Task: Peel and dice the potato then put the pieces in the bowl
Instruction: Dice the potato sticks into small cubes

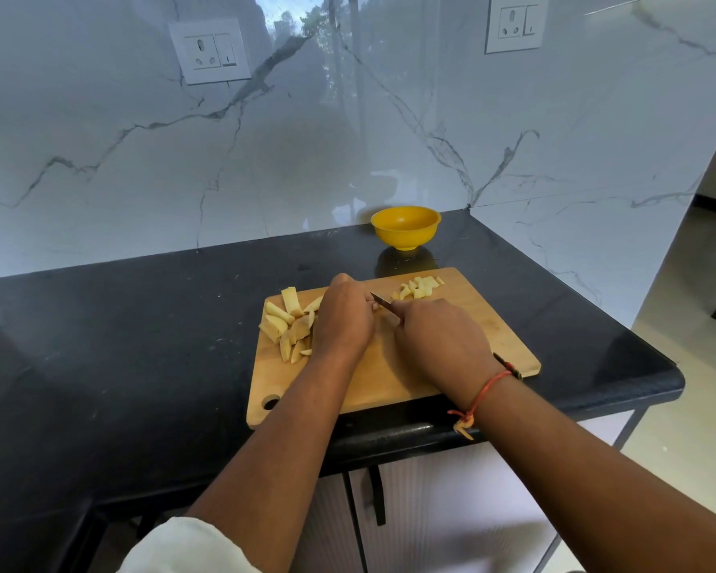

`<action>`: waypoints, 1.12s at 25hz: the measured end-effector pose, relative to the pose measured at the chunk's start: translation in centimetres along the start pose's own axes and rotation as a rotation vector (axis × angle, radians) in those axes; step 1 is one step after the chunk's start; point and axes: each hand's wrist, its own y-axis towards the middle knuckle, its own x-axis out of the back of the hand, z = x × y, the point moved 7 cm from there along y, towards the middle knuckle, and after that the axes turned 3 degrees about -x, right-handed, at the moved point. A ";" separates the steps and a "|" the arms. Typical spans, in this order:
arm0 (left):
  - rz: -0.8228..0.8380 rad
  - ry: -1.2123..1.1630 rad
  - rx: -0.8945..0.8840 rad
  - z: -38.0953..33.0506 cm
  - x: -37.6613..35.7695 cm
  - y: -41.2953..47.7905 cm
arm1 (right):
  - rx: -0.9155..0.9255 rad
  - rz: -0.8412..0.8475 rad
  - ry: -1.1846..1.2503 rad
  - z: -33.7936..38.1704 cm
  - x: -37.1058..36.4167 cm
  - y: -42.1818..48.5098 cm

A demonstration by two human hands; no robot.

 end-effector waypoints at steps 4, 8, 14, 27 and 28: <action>-0.029 0.042 -0.032 -0.5 0.2 -0.3 | 0.027 0.051 -0.022 0.2 -0.3 -0.5; -0.034 0.057 -0.041 -0.6 0.5 -0.4 | 0.020 0.078 -0.048 -0.9 0.2 -2.2; -0.046 0.038 -0.063 -0.9 0.7 -0.7 | 0.051 0.037 -0.130 -2.5 0.7 -3.3; -0.101 0.067 -0.053 -1.1 1.4 -1.3 | 0.025 -0.108 0.066 -1.3 1.2 -1.2; -0.106 0.086 -0.049 -1.2 1.4 -1.3 | 0.027 -0.102 0.071 -1.0 1.2 -1.0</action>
